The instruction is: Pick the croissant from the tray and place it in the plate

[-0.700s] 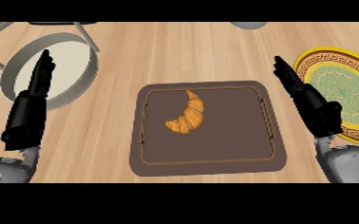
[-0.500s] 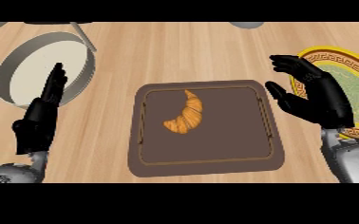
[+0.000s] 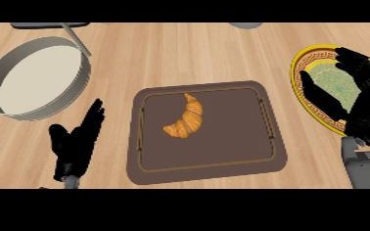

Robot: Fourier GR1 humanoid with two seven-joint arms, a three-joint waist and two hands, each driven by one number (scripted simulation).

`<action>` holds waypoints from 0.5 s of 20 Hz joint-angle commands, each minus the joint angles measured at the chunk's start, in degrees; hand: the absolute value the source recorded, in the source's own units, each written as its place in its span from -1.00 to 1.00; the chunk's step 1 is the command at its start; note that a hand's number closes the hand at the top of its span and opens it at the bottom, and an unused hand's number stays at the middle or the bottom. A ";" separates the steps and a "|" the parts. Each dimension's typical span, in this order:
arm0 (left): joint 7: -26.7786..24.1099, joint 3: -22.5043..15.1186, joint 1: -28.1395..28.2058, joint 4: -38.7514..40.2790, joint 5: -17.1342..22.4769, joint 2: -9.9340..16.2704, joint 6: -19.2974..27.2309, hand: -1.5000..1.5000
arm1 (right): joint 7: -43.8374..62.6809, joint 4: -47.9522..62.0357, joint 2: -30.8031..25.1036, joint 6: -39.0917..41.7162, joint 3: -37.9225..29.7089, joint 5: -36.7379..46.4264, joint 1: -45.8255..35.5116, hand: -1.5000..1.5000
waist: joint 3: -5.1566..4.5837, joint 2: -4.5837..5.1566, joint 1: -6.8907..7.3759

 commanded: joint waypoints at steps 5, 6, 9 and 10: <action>0.20 0.70 0.61 3.56 3.08 -0.47 -5.85 0.00 | 16.04 -15.87 7.13 -8.42 11.88 27.02 10.29 -1.00 | 0.07 0.17 1.92; 1.05 -0.05 0.08 3.26 2.39 -2.20 -4.52 0.00 | 16.97 -13.42 9.46 -8.25 12.66 29.75 10.70 -1.00 | 0.17 0.35 2.45; -0.14 0.03 -0.71 4.73 2.02 -3.13 -3.70 0.00 | 26.26 -15.78 5.04 5.46 14.32 31.02 11.07 -1.00 | -0.13 0.31 1.67; 0.70 -0.38 -0.08 3.52 1.55 -2.70 -3.26 0.00 | 28.83 -18.12 4.30 9.19 15.74 30.78 11.71 -1.00 | -0.09 0.15 1.81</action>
